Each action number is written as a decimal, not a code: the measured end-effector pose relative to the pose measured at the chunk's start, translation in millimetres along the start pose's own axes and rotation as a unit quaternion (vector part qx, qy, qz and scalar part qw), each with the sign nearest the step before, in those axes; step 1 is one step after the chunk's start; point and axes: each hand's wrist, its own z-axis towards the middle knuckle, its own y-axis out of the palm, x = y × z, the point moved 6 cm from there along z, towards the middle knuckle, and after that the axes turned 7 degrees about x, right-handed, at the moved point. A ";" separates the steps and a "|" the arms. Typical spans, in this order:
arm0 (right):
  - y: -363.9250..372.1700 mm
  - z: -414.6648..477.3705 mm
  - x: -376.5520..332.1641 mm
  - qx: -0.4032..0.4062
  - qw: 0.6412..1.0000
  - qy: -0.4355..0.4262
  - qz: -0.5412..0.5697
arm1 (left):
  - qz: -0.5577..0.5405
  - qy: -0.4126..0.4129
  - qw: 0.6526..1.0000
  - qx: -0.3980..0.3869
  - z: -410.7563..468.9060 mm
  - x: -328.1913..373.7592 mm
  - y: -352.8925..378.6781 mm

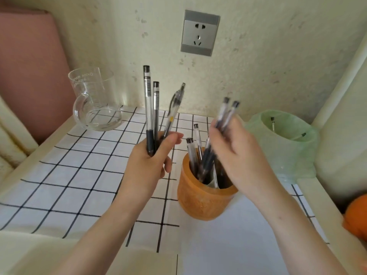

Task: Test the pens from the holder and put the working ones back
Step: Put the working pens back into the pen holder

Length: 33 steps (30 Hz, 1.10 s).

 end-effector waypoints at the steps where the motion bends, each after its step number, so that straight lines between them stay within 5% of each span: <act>1: 6.8 -2.4 -0.3 -0.031 0.998 -0.016 -0.053 | -0.001 -0.001 1.000 -0.011 -1.3 -0.8 2.7; 5: 12.9 -6.1 1.8 -0.061 0.966 -0.070 -0.243 | 0.009 -0.012 0.999 -0.050 -4.4 -5.5 13.5; 11: -24.0 -1.5 -12.2 0.127 0.979 -0.107 -0.120 | -0.037 -0.043 0.996 -0.075 -0.7 -5.2 21.3; 19: 2.2 -0.6 15.0 0.066 0.948 -0.164 -0.265 | -0.027 -0.054 0.994 -0.088 1.2 -11.6 24.8; 24: -11.3 -3.2 -1.3 0.110 0.963 -0.198 -0.147 | -0.053 -0.073 0.991 -0.097 2.7 -13.8 24.7; 28: 5.5 -4.6 -2.4 0.052 0.956 -0.238 -0.164 | -0.042 -0.076 0.990 -0.110 3.4 -14.9 25.3; 33: -0.9 -3.1 3.3 0.101 0.954 -0.239 -0.150 | -0.058 -0.088 0.990 -0.091 1.0 -17.4 23.5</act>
